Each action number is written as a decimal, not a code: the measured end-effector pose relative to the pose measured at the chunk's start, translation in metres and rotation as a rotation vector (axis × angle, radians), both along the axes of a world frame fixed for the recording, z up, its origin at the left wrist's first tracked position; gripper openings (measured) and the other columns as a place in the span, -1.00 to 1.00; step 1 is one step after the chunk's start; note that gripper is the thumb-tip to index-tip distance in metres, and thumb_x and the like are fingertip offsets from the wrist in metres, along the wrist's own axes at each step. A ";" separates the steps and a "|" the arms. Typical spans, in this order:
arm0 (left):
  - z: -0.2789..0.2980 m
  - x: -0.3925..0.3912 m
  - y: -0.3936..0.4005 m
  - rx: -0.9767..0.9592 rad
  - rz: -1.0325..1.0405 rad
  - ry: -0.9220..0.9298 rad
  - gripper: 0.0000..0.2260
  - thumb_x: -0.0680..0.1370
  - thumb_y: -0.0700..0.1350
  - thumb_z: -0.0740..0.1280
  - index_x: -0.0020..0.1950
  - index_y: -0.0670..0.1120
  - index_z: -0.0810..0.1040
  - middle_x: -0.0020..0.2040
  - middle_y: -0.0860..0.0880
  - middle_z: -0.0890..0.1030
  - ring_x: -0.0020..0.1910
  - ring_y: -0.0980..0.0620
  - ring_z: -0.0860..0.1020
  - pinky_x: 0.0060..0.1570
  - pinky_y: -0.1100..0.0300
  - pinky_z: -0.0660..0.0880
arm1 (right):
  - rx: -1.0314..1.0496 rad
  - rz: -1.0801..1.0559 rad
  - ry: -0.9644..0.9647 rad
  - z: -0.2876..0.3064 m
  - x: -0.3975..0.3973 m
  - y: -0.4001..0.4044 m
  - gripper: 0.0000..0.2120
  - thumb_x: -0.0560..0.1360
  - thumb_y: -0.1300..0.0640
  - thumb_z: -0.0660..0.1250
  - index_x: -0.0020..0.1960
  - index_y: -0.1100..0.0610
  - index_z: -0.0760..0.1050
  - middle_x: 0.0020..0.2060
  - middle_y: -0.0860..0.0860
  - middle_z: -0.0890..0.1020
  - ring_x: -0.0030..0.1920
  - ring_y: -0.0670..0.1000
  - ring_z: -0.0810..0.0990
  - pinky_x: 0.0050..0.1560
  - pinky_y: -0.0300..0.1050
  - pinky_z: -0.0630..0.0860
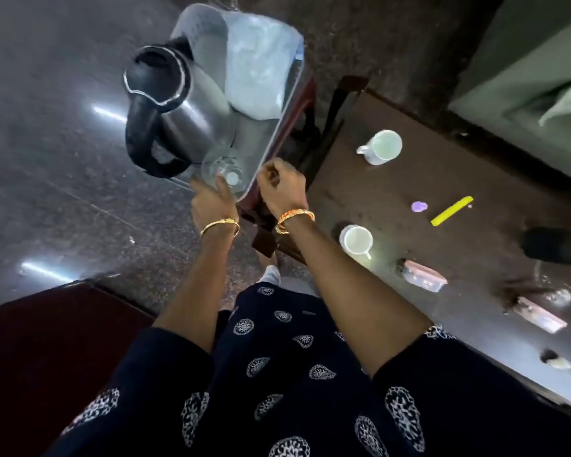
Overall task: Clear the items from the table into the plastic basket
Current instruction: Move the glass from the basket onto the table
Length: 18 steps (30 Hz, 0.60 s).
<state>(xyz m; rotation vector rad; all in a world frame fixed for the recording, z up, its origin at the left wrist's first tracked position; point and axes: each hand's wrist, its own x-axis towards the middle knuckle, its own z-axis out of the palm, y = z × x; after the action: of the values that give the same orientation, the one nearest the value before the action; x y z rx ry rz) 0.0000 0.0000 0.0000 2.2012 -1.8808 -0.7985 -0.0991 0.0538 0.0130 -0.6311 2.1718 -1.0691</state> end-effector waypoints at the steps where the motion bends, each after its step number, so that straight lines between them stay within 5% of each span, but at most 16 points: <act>1: 0.000 0.002 -0.013 0.051 -0.046 -0.069 -0.54 0.58 0.08 0.11 0.28 -0.26 0.35 0.06 -0.41 0.58 0.05 -0.39 0.55 -0.02 -0.16 0.48 | 0.042 0.038 -0.023 -0.005 0.005 -0.017 -0.83 0.47 0.18 0.32 -0.02 0.27 0.55 -0.12 0.15 0.61 -0.15 0.06 0.58 -0.03 -0.07 0.53; 4: -0.008 0.004 -0.044 0.205 -0.163 -0.169 -0.62 0.60 0.01 0.11 0.15 -0.30 0.44 0.09 -0.38 0.58 0.09 -0.36 0.54 0.04 -0.13 0.48 | 0.208 0.093 -0.085 -0.009 0.015 -0.054 -0.61 0.48 0.14 0.31 0.27 0.25 0.44 0.21 0.24 0.47 0.14 0.21 0.52 0.22 0.01 0.46; 9: -0.018 0.008 -0.069 0.368 -0.385 -0.182 -0.78 0.53 -0.17 0.28 0.02 -0.33 0.53 -0.04 -0.29 0.66 -0.03 -0.20 0.64 -0.03 0.01 0.57 | 0.335 0.158 0.015 -0.026 0.014 -0.078 -0.70 0.49 0.18 0.27 0.21 0.18 0.50 0.10 0.26 0.60 0.11 0.26 0.56 0.13 0.09 0.54; 12: -0.011 0.012 -0.060 0.261 -0.366 -0.152 -0.80 0.50 -0.18 0.32 -0.01 -0.33 0.53 -0.04 -0.31 0.65 -0.04 -0.22 0.62 -0.11 0.03 0.50 | 0.322 0.204 0.059 -0.025 0.013 -0.078 -0.74 0.48 0.25 0.21 0.13 0.18 0.55 0.02 0.27 0.62 0.03 0.28 0.58 0.05 0.10 0.56; 18: 0.025 0.012 -0.019 -0.122 -0.322 0.111 -0.76 0.61 -0.17 0.12 0.13 -0.29 0.46 -0.22 -0.35 0.63 -0.29 -0.27 0.62 -0.35 0.04 0.49 | -0.113 0.016 0.211 0.000 0.027 -0.027 -0.78 0.48 0.33 0.29 0.10 0.33 0.56 -0.03 0.25 0.62 -0.04 0.19 0.63 0.00 0.02 0.57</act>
<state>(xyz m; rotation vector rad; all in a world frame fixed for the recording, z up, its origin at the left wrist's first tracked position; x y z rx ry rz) 0.0116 -0.0193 0.0249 1.7705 -2.1939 -0.8087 -0.0718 0.0264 0.0133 -0.8451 2.2919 -1.1693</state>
